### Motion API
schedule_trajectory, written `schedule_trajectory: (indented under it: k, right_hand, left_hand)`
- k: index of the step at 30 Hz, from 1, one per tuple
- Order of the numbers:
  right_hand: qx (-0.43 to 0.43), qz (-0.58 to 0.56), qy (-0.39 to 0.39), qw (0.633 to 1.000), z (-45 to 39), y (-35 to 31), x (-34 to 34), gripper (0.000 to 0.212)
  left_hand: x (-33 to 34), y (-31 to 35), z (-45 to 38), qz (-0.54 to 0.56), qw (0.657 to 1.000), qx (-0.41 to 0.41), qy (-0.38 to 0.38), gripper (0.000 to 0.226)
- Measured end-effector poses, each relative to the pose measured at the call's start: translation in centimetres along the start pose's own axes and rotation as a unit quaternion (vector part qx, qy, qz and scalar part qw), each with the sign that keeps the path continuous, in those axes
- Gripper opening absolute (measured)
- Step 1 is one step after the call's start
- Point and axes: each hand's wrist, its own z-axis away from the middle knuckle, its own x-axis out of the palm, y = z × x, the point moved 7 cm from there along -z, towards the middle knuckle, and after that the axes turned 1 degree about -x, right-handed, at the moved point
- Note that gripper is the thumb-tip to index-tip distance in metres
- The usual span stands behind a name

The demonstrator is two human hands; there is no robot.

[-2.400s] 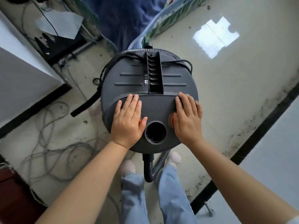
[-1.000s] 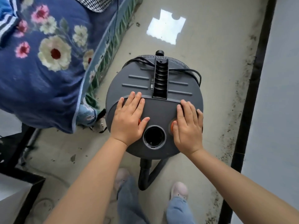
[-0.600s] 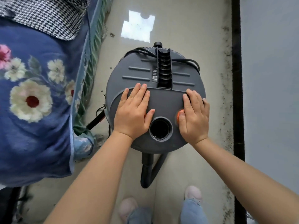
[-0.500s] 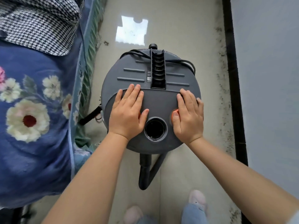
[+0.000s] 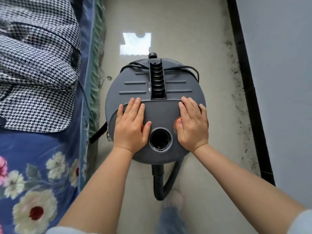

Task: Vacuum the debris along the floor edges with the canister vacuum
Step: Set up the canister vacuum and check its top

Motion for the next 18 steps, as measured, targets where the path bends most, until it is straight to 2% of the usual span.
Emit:
schedule_trajectory:
  k: [18]
  right_hand:
    - [0.029, 0.004, 0.032, 0.999, -24.5, 7.8, 10.1, 0.043]
  left_hand:
    - [7.4, -8.6, -25.6, -0.001, 1.0, 0.017, -0.021, 0.052]
